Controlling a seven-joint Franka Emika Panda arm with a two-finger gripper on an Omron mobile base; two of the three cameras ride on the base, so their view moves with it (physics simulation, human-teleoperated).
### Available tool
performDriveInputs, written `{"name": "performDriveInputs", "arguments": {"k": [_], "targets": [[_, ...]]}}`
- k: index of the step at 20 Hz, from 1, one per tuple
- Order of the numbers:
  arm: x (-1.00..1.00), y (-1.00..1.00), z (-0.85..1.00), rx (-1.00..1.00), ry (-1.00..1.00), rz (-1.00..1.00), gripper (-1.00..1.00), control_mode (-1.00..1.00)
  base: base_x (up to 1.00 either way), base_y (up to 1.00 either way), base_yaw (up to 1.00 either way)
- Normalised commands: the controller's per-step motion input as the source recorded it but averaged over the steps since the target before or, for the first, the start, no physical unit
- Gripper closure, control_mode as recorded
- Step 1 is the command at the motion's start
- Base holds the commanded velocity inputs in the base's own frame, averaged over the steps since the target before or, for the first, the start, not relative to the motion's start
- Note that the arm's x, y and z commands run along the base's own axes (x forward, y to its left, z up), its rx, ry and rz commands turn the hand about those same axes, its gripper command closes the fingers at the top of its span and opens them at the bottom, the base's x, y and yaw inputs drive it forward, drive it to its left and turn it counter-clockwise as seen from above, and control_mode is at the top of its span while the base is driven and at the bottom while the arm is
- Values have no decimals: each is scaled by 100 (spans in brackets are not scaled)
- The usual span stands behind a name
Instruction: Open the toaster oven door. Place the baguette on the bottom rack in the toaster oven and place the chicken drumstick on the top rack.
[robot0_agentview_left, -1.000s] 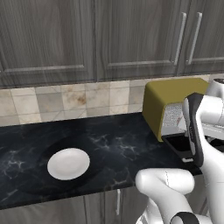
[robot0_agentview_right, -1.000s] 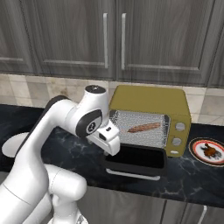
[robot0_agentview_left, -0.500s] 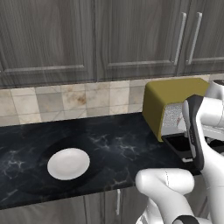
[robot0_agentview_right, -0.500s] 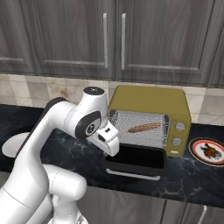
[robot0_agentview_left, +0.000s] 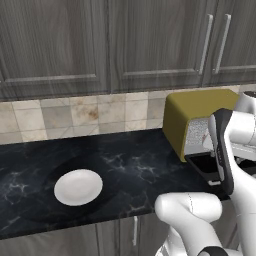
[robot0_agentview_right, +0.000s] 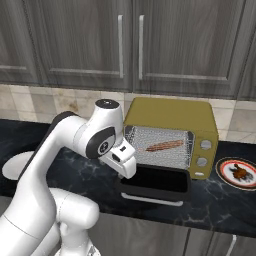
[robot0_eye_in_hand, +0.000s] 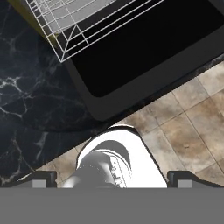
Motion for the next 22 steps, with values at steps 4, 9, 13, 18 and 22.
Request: {"name": "performDriveInputs", "arguments": {"k": [4, 9, 13, 18, 22], "targets": [[0, 0, 0, 0, 0, 0, -100, -100, 0, 0, 0], [0, 0, 0, 0, 0, 0, -100, 100, 0, 0, 0], [0, 0, 0, 0, 0, 0, -100, 100, 0, 0, 0], [0, 0, 0, 0, 0, 0, -100, 100, 0, 0, 0], [0, 0, 0, 0, 0, 0, -100, 100, -3, 0, 0]]}}
